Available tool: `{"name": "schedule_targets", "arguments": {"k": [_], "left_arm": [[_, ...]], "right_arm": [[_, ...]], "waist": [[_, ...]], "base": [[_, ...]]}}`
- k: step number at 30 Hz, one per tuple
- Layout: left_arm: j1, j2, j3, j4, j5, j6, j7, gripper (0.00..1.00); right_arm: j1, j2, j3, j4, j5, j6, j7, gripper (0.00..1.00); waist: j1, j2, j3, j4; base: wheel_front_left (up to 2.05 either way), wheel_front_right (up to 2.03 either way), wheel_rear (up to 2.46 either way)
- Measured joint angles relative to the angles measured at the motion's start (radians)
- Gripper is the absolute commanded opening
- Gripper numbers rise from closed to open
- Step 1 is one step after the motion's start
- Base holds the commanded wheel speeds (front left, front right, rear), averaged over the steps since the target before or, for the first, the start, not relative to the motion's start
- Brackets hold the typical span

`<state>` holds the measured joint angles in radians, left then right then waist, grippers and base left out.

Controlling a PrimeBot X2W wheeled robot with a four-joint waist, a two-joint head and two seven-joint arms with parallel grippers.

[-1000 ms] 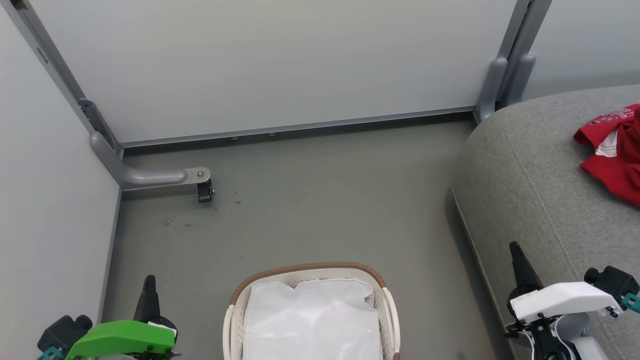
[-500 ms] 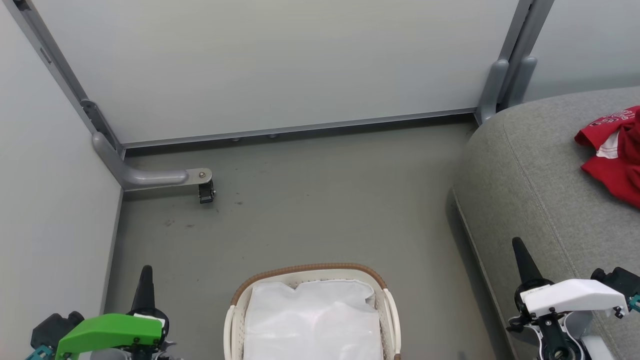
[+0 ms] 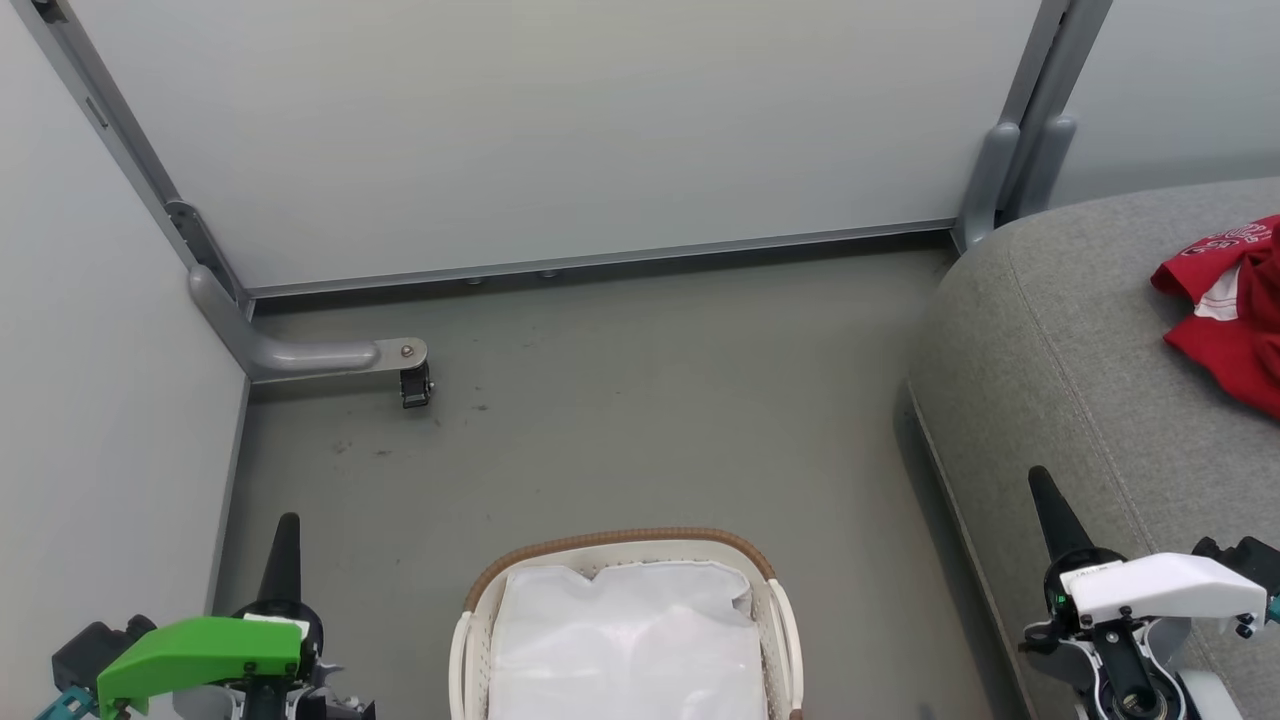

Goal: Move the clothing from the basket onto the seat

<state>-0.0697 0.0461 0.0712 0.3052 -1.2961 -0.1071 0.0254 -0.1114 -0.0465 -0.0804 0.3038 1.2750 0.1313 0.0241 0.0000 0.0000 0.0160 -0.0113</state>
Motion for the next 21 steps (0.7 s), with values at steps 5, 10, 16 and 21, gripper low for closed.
{"name": "schedule_targets", "arguments": {"k": [5,10,16,21], "left_arm": [[-0.003,0.000,0.005,-0.008,-0.038,-0.006,0.010,0.00],[-0.005,0.000,0.011,-0.013,-0.077,-0.007,0.020,0.00],[-0.013,0.000,0.019,-0.024,-0.130,-0.009,0.035,0.00],[-0.014,0.000,0.023,-0.031,-0.163,-0.012,0.046,0.00]], "right_arm": [[0.000,0.000,-0.004,-0.007,0.044,0.000,0.012,0.00],[0.000,0.000,-0.008,-0.014,0.085,0.000,0.022,0.00],[0.000,0.000,-0.013,-0.024,0.139,0.000,0.038,0.00],[0.000,0.000,-0.017,-0.031,0.176,0.000,0.048,0.00]], "waist": [[0.0000,0.0000,-0.001,0.001],[0.0000,0.0000,-0.003,0.002],[0.0000,0.0000,-0.005,0.004],[0.0000,0.0000,-0.006,0.005]], "base": [[0.00,0.00,0.00],[0.00,0.00,0.00],[0.00,0.00,0.00],[0.00,0.00,0.00]]}}
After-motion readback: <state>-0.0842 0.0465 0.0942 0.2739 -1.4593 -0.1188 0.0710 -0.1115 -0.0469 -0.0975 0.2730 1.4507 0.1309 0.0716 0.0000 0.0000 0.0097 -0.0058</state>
